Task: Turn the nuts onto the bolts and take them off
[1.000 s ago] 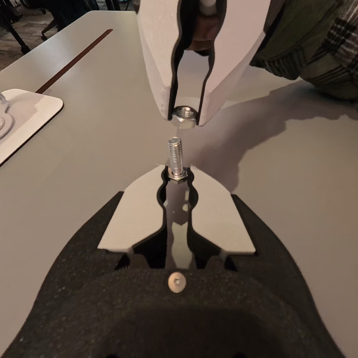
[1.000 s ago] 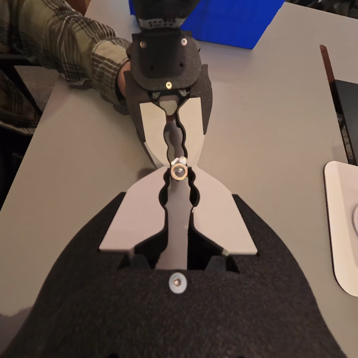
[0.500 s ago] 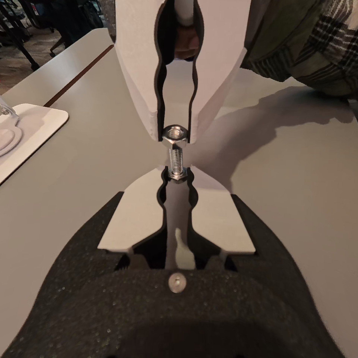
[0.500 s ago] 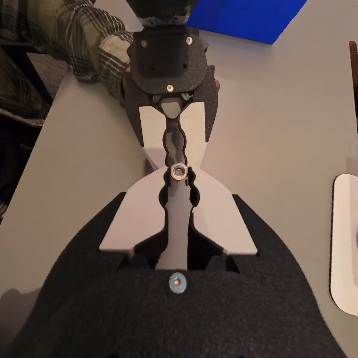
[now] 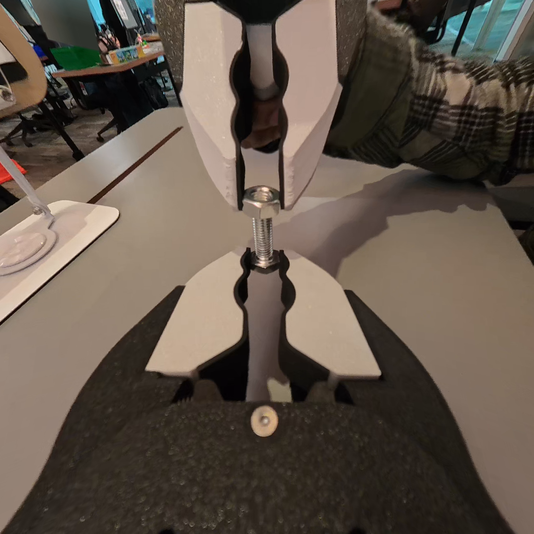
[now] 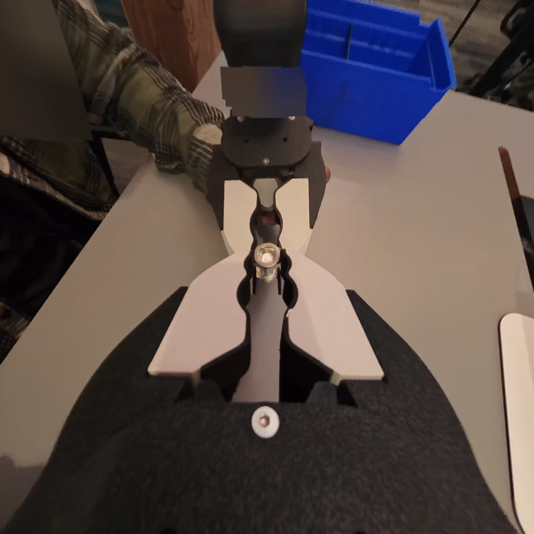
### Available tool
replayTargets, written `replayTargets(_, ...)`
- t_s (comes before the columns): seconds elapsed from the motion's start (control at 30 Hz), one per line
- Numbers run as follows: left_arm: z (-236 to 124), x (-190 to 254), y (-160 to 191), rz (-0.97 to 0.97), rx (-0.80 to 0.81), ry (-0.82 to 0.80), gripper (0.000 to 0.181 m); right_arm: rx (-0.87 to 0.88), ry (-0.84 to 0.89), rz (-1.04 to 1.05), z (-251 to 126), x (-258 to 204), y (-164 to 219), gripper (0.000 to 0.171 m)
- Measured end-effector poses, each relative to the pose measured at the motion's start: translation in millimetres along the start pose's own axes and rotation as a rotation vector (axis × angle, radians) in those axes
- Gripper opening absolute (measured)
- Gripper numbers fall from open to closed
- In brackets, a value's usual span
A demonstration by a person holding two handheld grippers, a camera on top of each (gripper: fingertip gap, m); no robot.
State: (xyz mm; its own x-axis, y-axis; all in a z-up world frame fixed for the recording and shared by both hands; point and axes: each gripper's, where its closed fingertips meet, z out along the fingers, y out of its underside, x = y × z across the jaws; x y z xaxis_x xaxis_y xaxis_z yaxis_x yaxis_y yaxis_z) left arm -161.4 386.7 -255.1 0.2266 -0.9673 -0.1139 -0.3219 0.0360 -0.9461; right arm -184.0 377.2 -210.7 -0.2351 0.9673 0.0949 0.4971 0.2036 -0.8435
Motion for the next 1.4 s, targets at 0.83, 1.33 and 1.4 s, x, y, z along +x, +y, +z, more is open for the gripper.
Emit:
replayTargets(0.83,6.5,-10.6,28.3,0.02,-0.193,-0.076,0.018,-0.038,0.017,0.055,6.0,3.6,14.3,0.017)
replayTargets(1.33,-2.6,-23.1,20.1,-0.015,-0.142,-0.108,0.018,-0.175,0.113,0.201,-16.3,-10.4,72.4,0.017)
replayTargets(1.4,0.3,-20.8,23.6,-0.003,-0.162,-0.105,0.018,-0.098,0.156,0.176,-21.6,-0.9,46.1,0.017)
